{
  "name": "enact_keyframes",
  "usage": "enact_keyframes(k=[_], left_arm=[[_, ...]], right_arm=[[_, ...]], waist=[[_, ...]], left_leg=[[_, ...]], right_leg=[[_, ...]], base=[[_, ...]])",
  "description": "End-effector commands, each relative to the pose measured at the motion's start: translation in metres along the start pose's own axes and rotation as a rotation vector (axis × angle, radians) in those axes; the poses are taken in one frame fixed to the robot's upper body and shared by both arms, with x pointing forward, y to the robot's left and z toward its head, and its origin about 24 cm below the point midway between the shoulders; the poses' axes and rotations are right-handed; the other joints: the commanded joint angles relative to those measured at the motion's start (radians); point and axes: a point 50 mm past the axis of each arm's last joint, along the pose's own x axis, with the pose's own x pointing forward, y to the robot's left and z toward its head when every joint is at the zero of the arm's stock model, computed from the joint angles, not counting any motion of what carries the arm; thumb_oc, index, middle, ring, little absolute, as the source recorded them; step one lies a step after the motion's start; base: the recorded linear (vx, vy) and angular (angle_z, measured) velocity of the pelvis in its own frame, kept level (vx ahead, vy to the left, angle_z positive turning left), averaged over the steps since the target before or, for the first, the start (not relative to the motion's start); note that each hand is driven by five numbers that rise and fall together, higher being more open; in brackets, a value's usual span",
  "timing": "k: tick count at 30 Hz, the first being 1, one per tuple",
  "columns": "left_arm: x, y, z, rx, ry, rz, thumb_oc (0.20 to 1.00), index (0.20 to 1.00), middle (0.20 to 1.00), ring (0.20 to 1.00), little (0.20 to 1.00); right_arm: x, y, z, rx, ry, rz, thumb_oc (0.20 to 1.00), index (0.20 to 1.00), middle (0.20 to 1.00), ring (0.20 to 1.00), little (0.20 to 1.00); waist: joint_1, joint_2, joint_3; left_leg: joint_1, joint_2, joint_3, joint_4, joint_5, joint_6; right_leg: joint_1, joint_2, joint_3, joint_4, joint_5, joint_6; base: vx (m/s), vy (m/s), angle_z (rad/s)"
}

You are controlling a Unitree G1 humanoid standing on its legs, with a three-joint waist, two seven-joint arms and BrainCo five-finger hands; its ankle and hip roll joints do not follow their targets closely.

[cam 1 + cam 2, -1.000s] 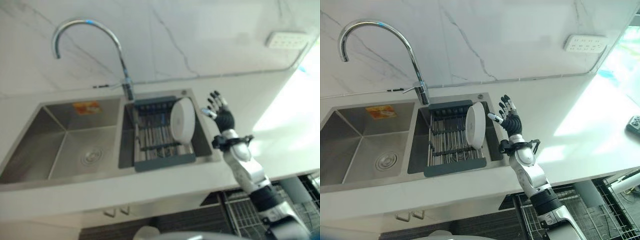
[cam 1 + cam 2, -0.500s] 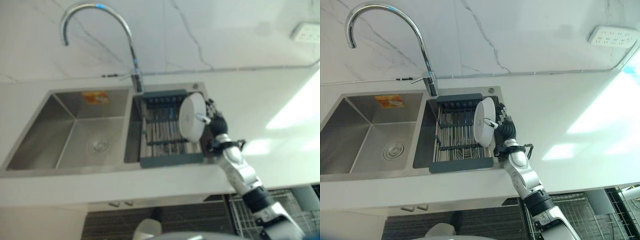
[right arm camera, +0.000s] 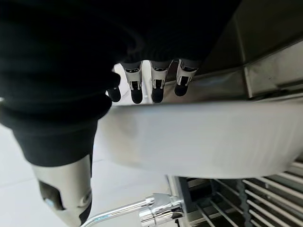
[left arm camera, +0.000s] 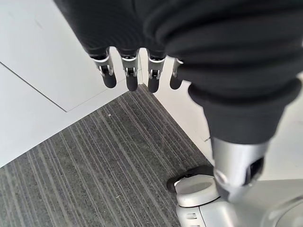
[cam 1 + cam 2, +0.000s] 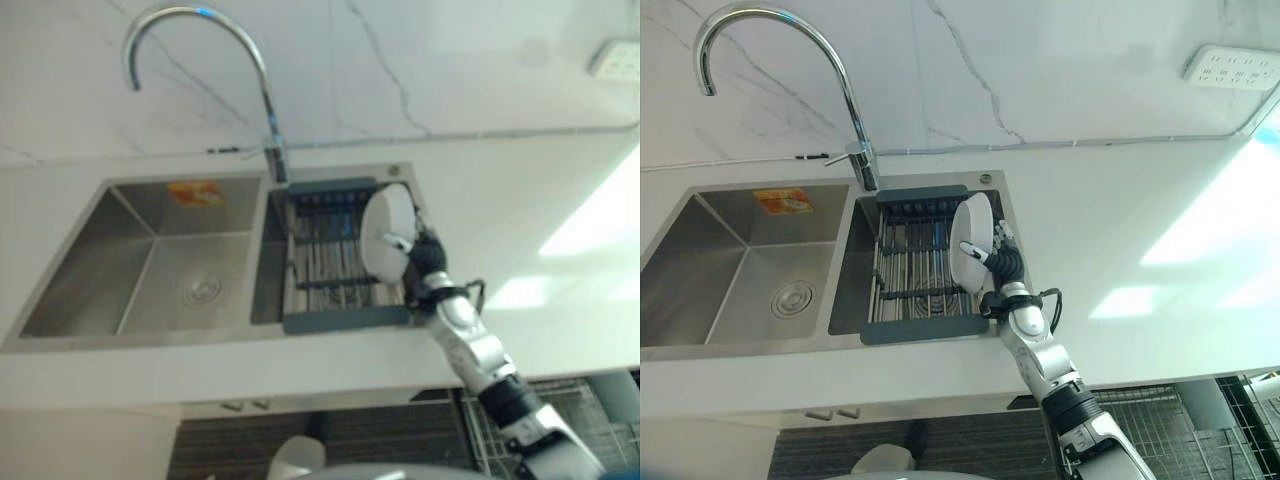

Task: Place the dishes in the dishwasher.

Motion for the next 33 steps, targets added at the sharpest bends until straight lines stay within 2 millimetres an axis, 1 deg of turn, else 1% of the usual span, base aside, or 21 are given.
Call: enact_keyframes(k=[1, 5, 6, 7, 9, 12, 20, 22, 23, 24, 25, 26, 27, 28, 29, 30, 31, 33], left_arm=[[0.004, 0.013, -0.003, 0.105, 0.014, 0.022, 1.0, 1.0, 1.0, 1.0, 1.0], [0.005, 0.014, -0.003, 0.104, 0.014, 0.024, 1.0, 1.0, 1.0, 1.0, 1.0], [0.005, 0.015, -0.003, 0.104, 0.014, 0.024, 1.0, 1.0, 1.0, 1.0, 1.0], [0.005, 0.015, -0.003, 0.103, 0.014, 0.024, 1.0, 1.0, 1.0, 1.0, 1.0], [0.005, 0.016, -0.002, 0.103, 0.013, 0.024, 1.0, 1.0, 1.0, 1.0, 1.0], [0.005, 0.016, 0.0, 0.1, 0.008, 0.027, 1.0, 1.0, 1.0, 1.0, 1.0], [0.006, 0.017, 0.001, 0.095, 0.014, 0.026, 1.0, 1.0, 1.0, 1.0, 1.0], [0.005, 0.016, 0.0, 0.092, 0.016, 0.027, 1.0, 1.0, 1.0, 1.0, 1.0], [0.005, 0.014, -0.001, 0.09, 0.019, 0.026, 1.0, 1.0, 1.0, 1.0, 1.0], [0.004, 0.013, -0.001, 0.088, 0.019, 0.023, 1.0, 1.0, 1.0, 1.0, 1.0], [0.004, 0.012, -0.001, 0.088, 0.019, 0.021, 1.0, 1.0, 1.0, 1.0, 1.0], [0.004, 0.008, -0.001, 0.075, 0.023, 0.015, 1.0, 1.0, 1.0, 1.0, 1.0], [0.003, 0.007, -0.002, 0.067, 0.027, 0.013, 1.0, 1.0, 1.0, 1.0, 1.0], [0.003, 0.006, -0.003, 0.06, 0.034, 0.012, 1.0, 1.0, 1.0, 1.0, 1.0], [0.003, 0.005, -0.005, 0.048, 0.046, 0.006, 1.0, 1.0, 1.0, 1.0, 1.0], [0.003, 0.006, -0.006, 0.045, 0.049, 0.007, 1.0, 1.0, 1.0, 1.0, 1.0], [0.003, 0.007, -0.006, 0.055, 0.047, 0.007, 1.0, 1.0, 1.0, 1.0, 1.0], [0.003, 0.008, -0.006, 0.066, 0.043, 0.008, 1.0, 1.0, 1.0, 1.0, 1.0]], right_arm=[[0.012, 0.012, 0.021, -0.041, -0.09, 0.062, 1.0, 1.0, 1.0, 1.0, 1.0], [0.012, 0.013, 0.019, -0.055, -0.077, 0.057, 1.0, 1.0, 1.0, 1.0, 1.0], [0.012, 0.012, 0.017, -0.072, -0.069, 0.051, 0.25, 0.25, 0.25, 0.25, 0.25], [0.012, 0.012, 0.016, -0.083, -0.063, 0.046, 0.2, 0.2, 0.2, 0.2, 0.2], [0.012, 0.01, 0.012, -0.124, -0.043, 0.026, 0.2, 0.2, 0.2, 0.2, 0.2], [0.015, 0.009, 0.013, -0.169, -0.036, 0.024, 0.2, 0.2, 0.2, 0.2, 0.2], [0.015, 0.011, 0.012, -0.189, -0.04, 0.044, 0.2, 0.2, 0.2, 0.2, 0.2], [0.015, 0.011, 0.021, -0.22, -0.123, 0.024, 0.2, 0.2, 0.2, 0.2, 0.2], [0.015, 0.012, 0.029, -0.23, -0.185, 0.027, 0.2, 0.2, 0.2, 0.2, 0.2], [0.014, 0.016, 0.042, -0.214, -0.269, 0.042, 0.2, 0.2, 0.2, 0.2, 0.2], [0.013, 0.018, 0.049, -0.201, -0.313, 0.046, 0.2, 0.2, 0.2, 0.2, 0.2], [0.01, 0.024, 0.06, -0.162, -0.391, 0.07, 0.2, 0.2, 0.2, 0.2, 0.2], [0.008, 0.026, 0.063, -0.154, -0.418, 0.082, 0.2, 0.2, 0.2, 0.2, 0.2], [0.005, 0.029, 0.073, -0.123, -0.475, 0.102, 0.2, 0.2, 0.2, 0.2, 0.2], [-0.002, 0.029, 0.087, -0.091, -0.543, 0.126, 0.2, 0.2, 0.2, 0.2, 0.2], [-0.004, 0.028, 0.092, -0.079, -0.57, 0.13, 0.2, 0.2, 0.2, 0.2, 0.2], [-0.009, 0.025, 0.102, -0.058, -0.613, 0.127, 0.2, 0.2, 0.2, 0.2, 0.2], [-0.017, 0.016, 0.114, -0.034, -0.661, 0.125, 0.2, 0.2, 0.2, 0.2, 0.2]], waist=[[0.041, 0.029, -0.024], [0.044, 0.028, -0.022], [0.045, 0.028, -0.021], [0.045, 0.028, -0.021], [0.047, 0.028, -0.019], [0.051, 0.028, -0.011], [0.055, 0.028, -0.007], [0.054, 0.029, -0.006], [0.052, 0.029, -0.006], [0.049, 0.029, -0.007], [0.047, 0.029, -0.005], [0.035, 0.031, -0.004], [0.031, 0.032, -0.003], [0.02, 0.032, -0.002], [0.0, 0.031, -0.005], [-0.007, 0.03, -0.007], [-0.023, 0.028, -0.011], [-0.05, 0.026, -0.016]], left_leg=[[-0.007, 0.004, 0.0, 0.001, -0.053, -0.01], [-0.01, 0.003, -0.001, 0.001, -0.051, -0.01], [-0.011, 0.003, -0.001, 0.001, -0.051, -0.01], [-0.012, 0.003, -0.001, 0.001, -0.051, -0.01], [-0.013, 0.004, -0.002, 0.001, -0.05, -0.011], [-0.016, 0.004, -0.006, 0.001, -0.049, -0.012], [-0.02, 0.005, -0.008, 0.001, -0.046, -0.015], [-0.016, 0.007, -0.002, 0.001, -0.046, -0.015], [-0.013, 0.006, -0.001, 0.001, -0.049, -0.014], [-0.009, 0.007, 0.002, 0.002, -0.051, -0.014], [-0.008, 0.007, 0.003, 0.007, -0.053, -0.014], [-0.007, 0.01, 0.01, 0.014, -0.057, -0.01], [-0.004, 0.011, 0.018, 0.017, -0.06, -0.009], [0.004, 0.015, 0.033, 0.019, -0.066, -0.007], [0.018, 0.021, 0.062, 0.019, -0.074, -0.006], [0.024, 0.023, 0.074, 0.018, -0.078, -0.006], [0.036, 0.025, 0.094, 0.017, -0.084, -0.004], [0.055, 0.027, 0.127, 0.017, -0.096, 0.001]], right_leg=[[0.003, 0.004, 0.056, 0.027, -0.024, -0.008], [0.004, 0.003, 0.053, 0.027, -0.024, -0.006], [0.003, 0.002, 0.053, 0.028, -0.024, -0.006], [0.001, 0.001, 0.054, 0.029, -0.024, -0.006], [0.002, 0.0, 0.053, 0.03, -0.024, -0.006], [0.002, -0.001, 0.053, 0.031, -0.024, -0.005], [0.005, -0.002, 0.049, 0.03, -0.028, -0.004], [0.007, -0.002, 0.048, 0.027, -0.026, -0.003], [0.009, -0.001, 0.052, 0.025, -0.026, -0.002], [0.005, -0.001, 0.063, 0.024, -0.024, -0.002], [0.001, -0.002, 0.069, 0.025, -0.023, -0.003], [-0.01, -0.003, 0.086, 0.025, -0.018, -0.002], [-0.012, -0.003, 0.094, 0.025, -0.017, -0.002], [-0.015, -0.004, 0.107, 0.022, -0.015, -0.001], [-0.019, -0.007, 0.124, 0.019, -0.01, 0.003], [-0.02, -0.008, 0.129, 0.017, -0.008, 0.005], [-0.023, -0.009, 0.138, 0.017, -0.005, 0.007], [-0.031, -0.015, 0.152, 0.021, 0.0, 0.01]], base=[[0.01, 0.005, 0.04], [0.01, 0.004, 0.07], [0.02, 0.006, 0.06], [0.02, 0.008, 0.05], [0.0, 0.0, 0.0], [0.0, 0.0, 0.0], [0.0, 0.0, 0.0], [0.0, 0.0, 0.0], [0.03, -0.016, 0.0], [0.0, 0.0, 0.0], [0.0, 0.0, 0.0], [-0.03, -0.002, -0.08], [-0.05, -0.008, -0.23], [-0.05, -0.021, -0.51], [-0.05, -0.033, -0.63], [-0.04, -0.042, -0.61], [-0.02, -0.044, -0.47], [-0.02, -0.042, -0.44]])
